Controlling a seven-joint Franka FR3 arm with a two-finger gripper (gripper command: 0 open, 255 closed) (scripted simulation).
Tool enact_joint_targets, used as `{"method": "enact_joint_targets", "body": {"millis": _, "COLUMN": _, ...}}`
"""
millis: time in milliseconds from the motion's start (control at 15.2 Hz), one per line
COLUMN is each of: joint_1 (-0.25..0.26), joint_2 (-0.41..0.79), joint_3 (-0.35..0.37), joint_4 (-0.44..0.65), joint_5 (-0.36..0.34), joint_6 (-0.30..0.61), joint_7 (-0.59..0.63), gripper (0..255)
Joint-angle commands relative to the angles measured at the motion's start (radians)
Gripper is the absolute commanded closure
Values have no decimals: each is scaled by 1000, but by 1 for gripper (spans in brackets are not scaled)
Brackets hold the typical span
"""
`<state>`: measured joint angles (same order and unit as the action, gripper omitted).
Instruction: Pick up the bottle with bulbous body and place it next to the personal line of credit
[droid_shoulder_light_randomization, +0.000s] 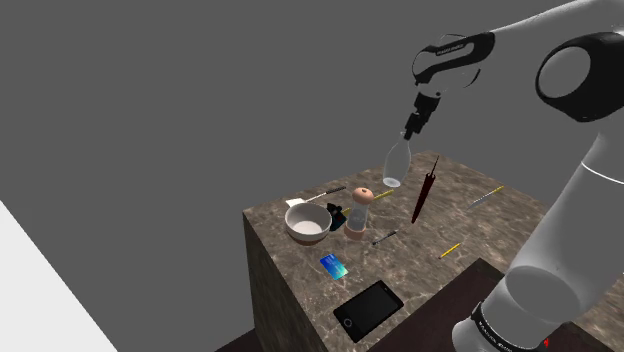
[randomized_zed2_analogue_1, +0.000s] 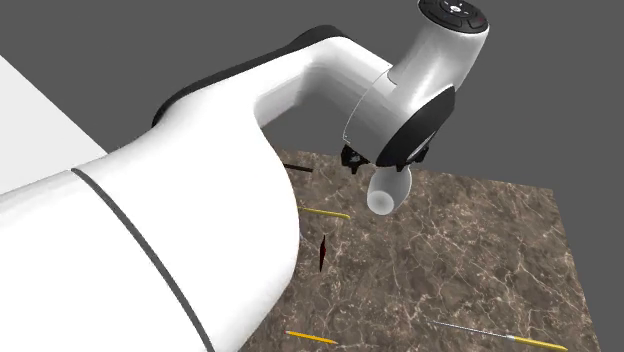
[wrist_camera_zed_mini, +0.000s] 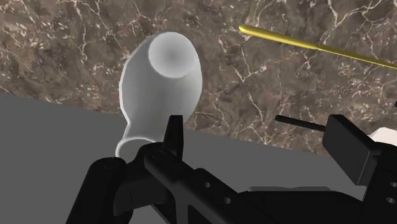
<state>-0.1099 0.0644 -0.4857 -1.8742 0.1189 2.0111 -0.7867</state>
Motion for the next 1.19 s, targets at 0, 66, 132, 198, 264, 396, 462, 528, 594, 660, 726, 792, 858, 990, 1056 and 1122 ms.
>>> {"method": "enact_joint_targets", "body": {"millis": 0, "joint_1": -23, "joint_2": 84, "joint_3": -13, "joint_4": 77, "joint_5": 45, "joint_6": -6, "joint_7": -52, "gripper": 0}}
{"method": "enact_joint_targets", "body": {"millis": 66, "joint_1": -38, "joint_2": 125, "joint_3": -16, "joint_4": 118, "joint_5": 67, "joint_6": -12, "joint_7": -76, "gripper": 0}}
{"method": "enact_joint_targets", "body": {"millis": 132, "joint_1": -54, "joint_2": 167, "joint_3": -18, "joint_4": 161, "joint_5": 88, "joint_6": -19, "joint_7": -98, "gripper": 0}}
{"method": "enact_joint_targets", "body": {"millis": 198, "joint_1": -72, "joint_2": 209, "joint_3": -18, "joint_4": 206, "joint_5": 109, "joint_6": -28, "joint_7": -118, "gripper": 0}}
{"method": "enact_joint_targets", "body": {"millis": 264, "joint_1": -92, "joint_2": 251, "joint_3": -17, "joint_4": 254, "joint_5": 129, "joint_6": -38, "joint_7": -137, "gripper": 0}}
{"method": "enact_joint_targets", "body": {"millis": 396, "joint_1": -107, "joint_2": 284, "joint_3": -13, "joint_4": 280, "joint_5": 145, "joint_6": -34, "joint_7": -151, "gripper": 0}}
{"method": "enact_joint_targets", "body": {"millis": 462, "joint_1": -107, "joint_2": 289, "joint_3": -11, "joint_4": 272, "joint_5": 147, "joint_6": -23, "joint_7": -153, "gripper": 0}}
{"method": "enact_joint_targets", "body": {"millis": 528, "joint_1": -107, "joint_2": 293, "joint_3": -10, "joint_4": 265, "joint_5": 150, "joint_6": -12, "joint_7": -154, "gripper": 0}}
{"method": "enact_joint_targets", "body": {"millis": 594, "joint_1": -108, "joint_2": 298, "joint_3": -8, "joint_4": 258, "joint_5": 153, "joint_6": -1, "joint_7": -156, "gripper": 0}}
{"method": "enact_joint_targets", "body": {"millis": 660, "joint_1": -108, "joint_2": 302, "joint_3": -7, "joint_4": 251, "joint_5": 157, "joint_6": 10, "joint_7": -158, "gripper": 0}}
{"method": "enact_joint_targets", "body": {"millis": 726, "joint_1": -108, "joint_2": 307, "joint_3": -5, "joint_4": 244, "joint_5": 160, "joint_6": 21, "joint_7": -161, "gripper": 0}}
{"method": "enact_joint_targets", "body": {"millis": 792, "joint_1": -108, "joint_2": 313, "joint_3": -4, "joint_4": 238, "joint_5": 163, "joint_6": 32, "joint_7": -163, "gripper": 0}}
{"method": "enact_joint_targets", "body": {"millis": 858, "joint_1": -108, "joint_2": 316, "joint_3": -3, "joint_4": 234, "joint_5": 165, "joint_6": 38, "joint_7": -164, "gripper": 0}}
{"method": "enact_joint_targets", "body": {"millis": 990, "joint_1": -108, "joint_2": 316, "joint_3": -3, "joint_4": 234, "joint_5": 165, "joint_6": 38, "joint_7": -164, "gripper": 0}}
{"method": "enact_joint_targets", "body": {"millis": 1056, "joint_1": -108, "joint_2": 316, "joint_3": -3, "joint_4": 234, "joint_5": 165, "joint_6": 38, "joint_7": -164, "gripper": 0}}
{"method": "enact_joint_targets", "body": {"millis": 1122, "joint_1": -108, "joint_2": 316, "joint_3": -3, "joint_4": 234, "joint_5": 165, "joint_6": 38, "joint_7": -164, "gripper": 0}}
